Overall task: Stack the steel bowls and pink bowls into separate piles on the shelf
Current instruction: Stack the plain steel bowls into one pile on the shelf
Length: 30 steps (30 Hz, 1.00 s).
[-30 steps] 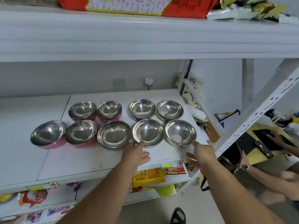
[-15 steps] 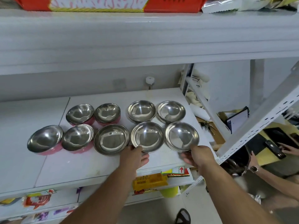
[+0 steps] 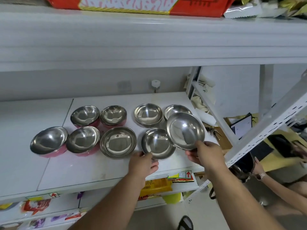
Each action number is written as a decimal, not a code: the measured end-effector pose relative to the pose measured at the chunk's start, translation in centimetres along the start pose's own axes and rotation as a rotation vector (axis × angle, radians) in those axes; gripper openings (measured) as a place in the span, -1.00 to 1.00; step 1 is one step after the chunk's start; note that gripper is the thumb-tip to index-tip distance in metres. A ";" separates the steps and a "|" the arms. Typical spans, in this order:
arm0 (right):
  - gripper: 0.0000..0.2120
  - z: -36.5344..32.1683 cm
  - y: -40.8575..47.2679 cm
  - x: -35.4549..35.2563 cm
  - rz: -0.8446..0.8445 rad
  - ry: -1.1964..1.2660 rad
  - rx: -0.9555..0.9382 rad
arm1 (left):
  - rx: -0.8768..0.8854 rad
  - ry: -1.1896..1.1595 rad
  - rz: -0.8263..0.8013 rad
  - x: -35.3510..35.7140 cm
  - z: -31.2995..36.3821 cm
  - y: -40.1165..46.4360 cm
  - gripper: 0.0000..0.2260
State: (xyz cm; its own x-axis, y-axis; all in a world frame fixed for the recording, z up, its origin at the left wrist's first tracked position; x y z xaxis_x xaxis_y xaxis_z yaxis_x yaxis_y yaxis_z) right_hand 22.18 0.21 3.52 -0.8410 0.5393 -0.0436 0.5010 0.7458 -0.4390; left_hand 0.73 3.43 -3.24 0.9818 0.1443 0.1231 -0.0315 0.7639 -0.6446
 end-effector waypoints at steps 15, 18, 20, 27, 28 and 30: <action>-0.69 2.5 0.2 5.2 -0.176 -0.176 0.062 | -0.053 -0.054 -0.030 -4.9 -0.7 -1.1 -0.81; -0.72 2.8 0.1 5.4 -0.177 -0.183 0.074 | -0.068 -0.114 0.023 -6.9 -0.6 -1.2 -0.91; -0.79 2.8 0.0 5.4 -0.170 -0.179 0.078 | -0.046 -0.121 0.086 -8.1 -0.6 -1.1 -0.88; -0.76 2.6 -0.9 3.8 -0.036 -0.224 -0.013 | 0.030 -0.185 0.151 -10.4 0.9 -0.6 -0.78; -0.77 2.4 -1.1 3.6 -0.018 -0.234 -0.034 | 0.032 -0.193 0.148 -10.6 1.1 -0.5 -0.76; -0.78 2.0 -1.5 3.5 0.003 -0.247 -0.072 | 0.026 -0.212 0.143 -10.9 1.4 -0.3 -0.79</action>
State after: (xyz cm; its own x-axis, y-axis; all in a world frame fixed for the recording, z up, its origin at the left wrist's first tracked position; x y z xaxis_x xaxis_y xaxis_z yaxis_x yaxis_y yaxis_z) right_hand 18.12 0.18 2.27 -0.8594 0.4364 -0.2663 0.5094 0.7750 -0.3740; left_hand -10.21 2.48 -3.32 0.9059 0.3789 0.1891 -0.1751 0.7418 -0.6474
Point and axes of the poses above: each hand's wrist, its own y-axis towards the middle knuckle, its own x-axis out of the palm, z = x × y, the point moved 4 cm from there along y, towards the middle knuckle, and after that the axes turned 4 degrees about y, right-handed, at the moved point
